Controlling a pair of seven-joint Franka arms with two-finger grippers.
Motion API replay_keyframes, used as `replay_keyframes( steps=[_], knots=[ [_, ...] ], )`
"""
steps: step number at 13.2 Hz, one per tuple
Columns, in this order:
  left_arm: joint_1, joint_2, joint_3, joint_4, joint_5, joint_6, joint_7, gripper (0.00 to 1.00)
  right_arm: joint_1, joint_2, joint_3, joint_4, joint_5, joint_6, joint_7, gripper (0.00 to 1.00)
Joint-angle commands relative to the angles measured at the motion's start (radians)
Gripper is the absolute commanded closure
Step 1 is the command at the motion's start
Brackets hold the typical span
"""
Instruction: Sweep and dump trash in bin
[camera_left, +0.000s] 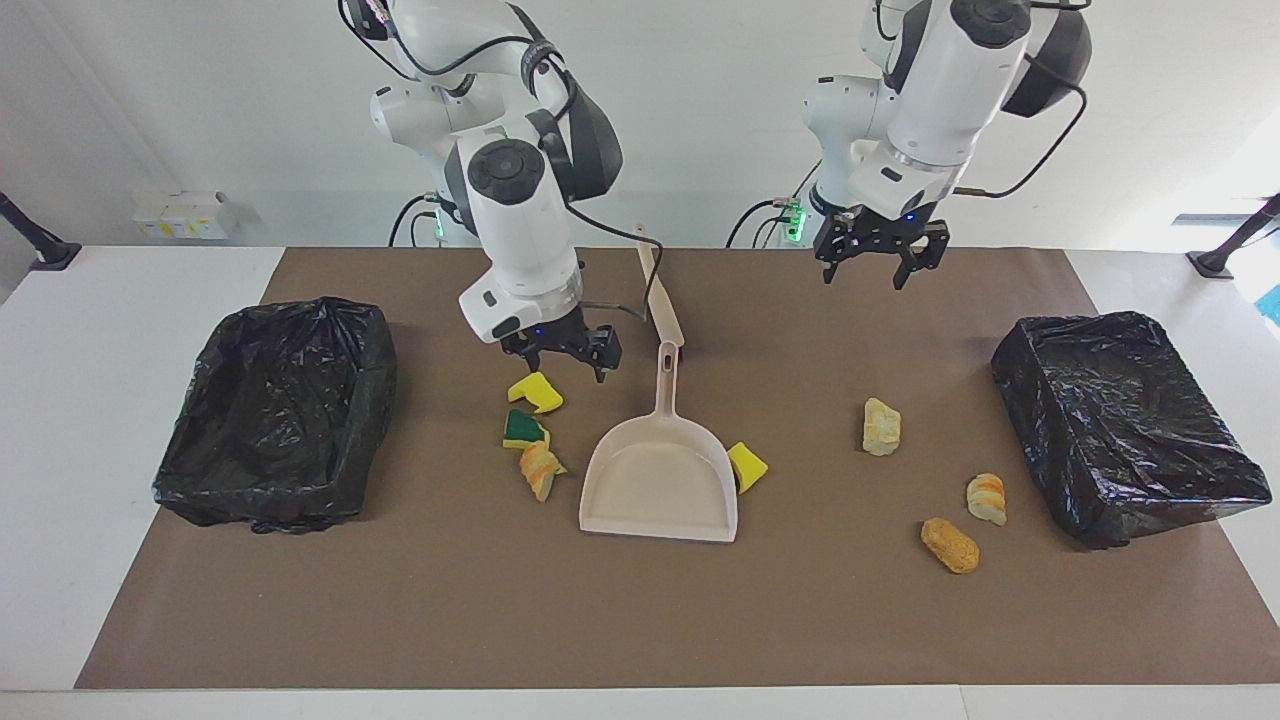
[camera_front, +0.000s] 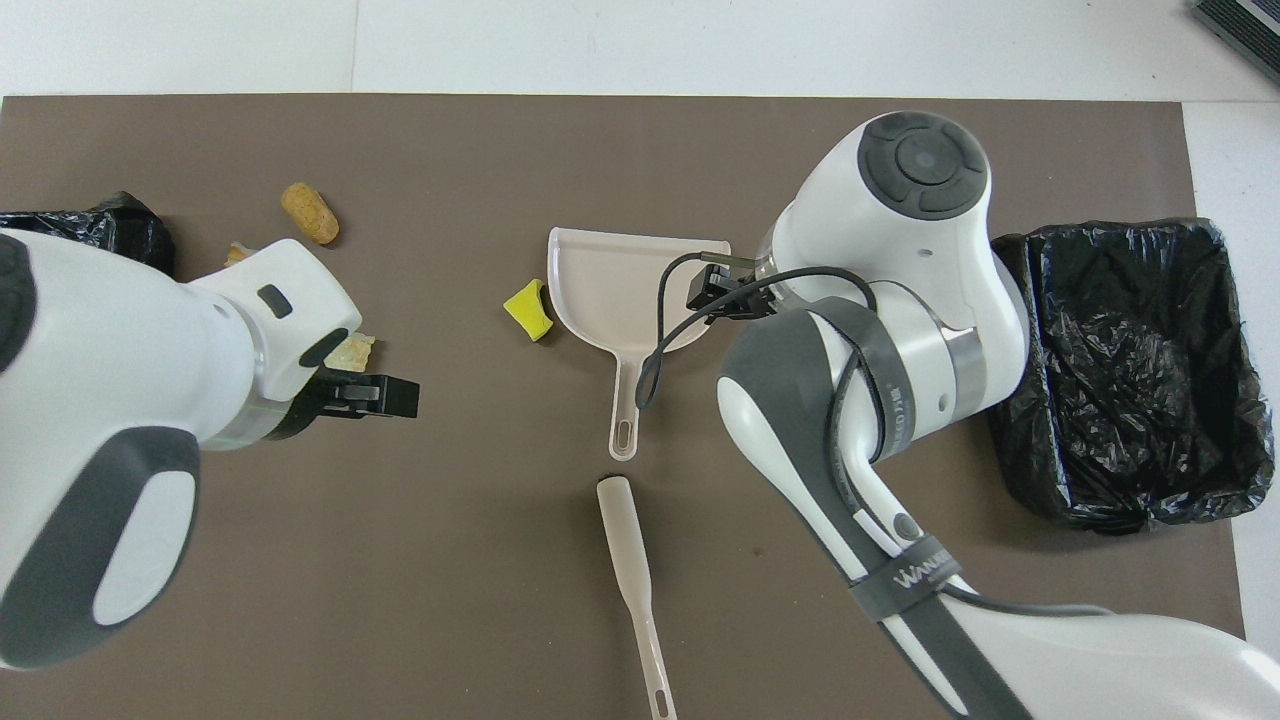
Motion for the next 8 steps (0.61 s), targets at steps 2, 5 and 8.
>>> replay_keyframes(
  steps=[2, 5, 8],
  knots=[
    [-0.078, -0.087, 0.016, -0.225, -0.007, 0.185, -0.093, 0.00, 0.030, 0.055, 0.002, 0.033, 0.048, -0.015, 0.072, 0.00],
    [-0.160, -0.110, 0.016, -0.383, -0.007, 0.351, -0.192, 0.00, 0.059, 0.082, 0.004, 0.027, 0.077, -0.002, 0.076, 0.00],
    [-0.259, -0.117, 0.016, -0.520, -0.007, 0.512, -0.329, 0.00, 0.098, 0.145, 0.004, 0.045, 0.115, 0.017, 0.131, 0.00]
  ],
)
